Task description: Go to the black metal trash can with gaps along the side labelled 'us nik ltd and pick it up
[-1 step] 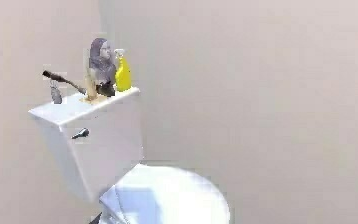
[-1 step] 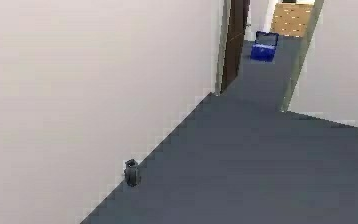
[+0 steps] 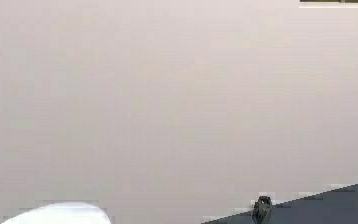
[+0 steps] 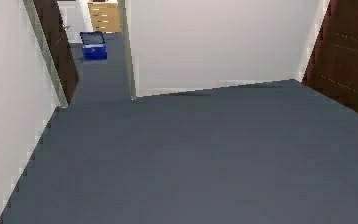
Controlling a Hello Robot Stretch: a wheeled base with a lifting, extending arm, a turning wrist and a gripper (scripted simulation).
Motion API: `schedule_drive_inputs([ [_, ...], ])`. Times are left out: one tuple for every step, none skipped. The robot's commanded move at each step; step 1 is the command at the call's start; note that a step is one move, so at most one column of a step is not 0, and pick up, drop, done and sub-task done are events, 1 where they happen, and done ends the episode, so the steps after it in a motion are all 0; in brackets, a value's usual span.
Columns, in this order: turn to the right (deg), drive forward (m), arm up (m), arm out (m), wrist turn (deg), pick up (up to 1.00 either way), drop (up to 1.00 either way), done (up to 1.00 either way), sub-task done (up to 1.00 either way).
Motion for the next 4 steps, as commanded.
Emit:
schedule_drive_inputs([
  [45.0,0.0,0.0,0.0,0.0,0.0,0.0,0.0,0.0],
  [30.0,0.0,0.0,0.0,0.0,0.0,0.0,0.0,0.0],
  [0.0,0.15,0.0,0.0,0.0,0.0,0.0,0.0,0.0],
  [-45.0,0.0,0.0,0.0,0.0,0.0,0.0,0.0,0.0],
])
